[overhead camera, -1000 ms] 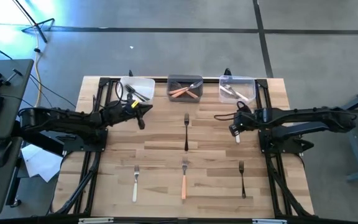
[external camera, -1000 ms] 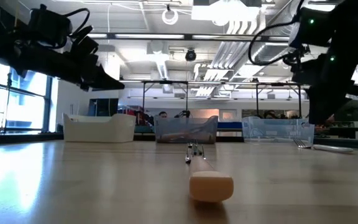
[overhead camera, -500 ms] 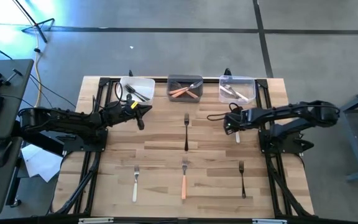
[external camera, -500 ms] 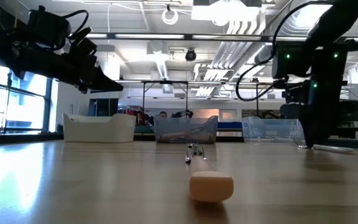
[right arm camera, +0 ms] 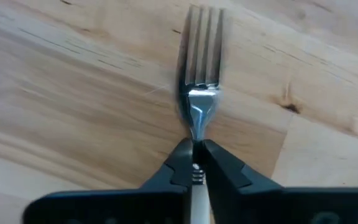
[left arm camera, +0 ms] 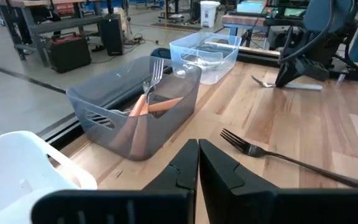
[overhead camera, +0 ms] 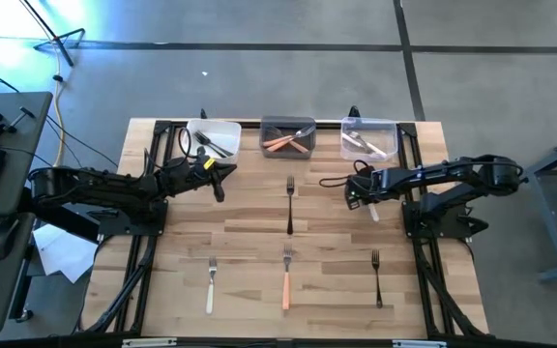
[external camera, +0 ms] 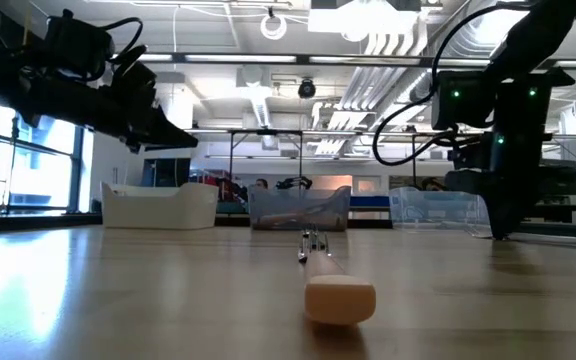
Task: Sort silverware by color (type)
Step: Put the top white fork into the transparent bin
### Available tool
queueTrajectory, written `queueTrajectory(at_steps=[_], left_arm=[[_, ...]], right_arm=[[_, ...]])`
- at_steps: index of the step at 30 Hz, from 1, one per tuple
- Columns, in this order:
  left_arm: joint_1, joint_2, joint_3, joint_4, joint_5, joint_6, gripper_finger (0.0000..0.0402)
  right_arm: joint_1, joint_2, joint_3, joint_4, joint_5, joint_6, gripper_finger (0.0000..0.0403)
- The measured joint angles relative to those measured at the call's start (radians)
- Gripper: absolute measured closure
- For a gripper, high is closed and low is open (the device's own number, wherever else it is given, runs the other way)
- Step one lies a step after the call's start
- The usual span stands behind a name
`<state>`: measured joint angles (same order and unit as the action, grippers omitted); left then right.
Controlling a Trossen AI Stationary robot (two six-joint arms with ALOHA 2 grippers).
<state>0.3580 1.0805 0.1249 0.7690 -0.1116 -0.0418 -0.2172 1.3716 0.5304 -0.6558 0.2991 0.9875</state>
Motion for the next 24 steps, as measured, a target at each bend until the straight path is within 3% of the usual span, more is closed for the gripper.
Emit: queueTrajectory(at_steps=[7,14,19,24], left_arm=[[0.0,0.0,-0.001,-0.023,0.001,-0.008,0.0398],[0.0,0.0,-0.001,-0.02,0.003,-0.009,0.0398],[0.0,0.0,-0.001,-0.016,0.004,-0.01,0.0398],[0.0,0.0,-0.001,-0.021,0.004,-0.009,0.0398]], right_arm=[[0.009,-0.014,0.032,-0.028,0.012,-0.085,0.0389],[-0.071,-0.047,0.253,-0.23,0.091,-0.301,0.0399],[-0.222,-0.048,0.46,-0.279,0.165,-0.648,0.0395],[-0.411,-0.019,0.565,-0.19,0.116,-1.089,0.0395]])
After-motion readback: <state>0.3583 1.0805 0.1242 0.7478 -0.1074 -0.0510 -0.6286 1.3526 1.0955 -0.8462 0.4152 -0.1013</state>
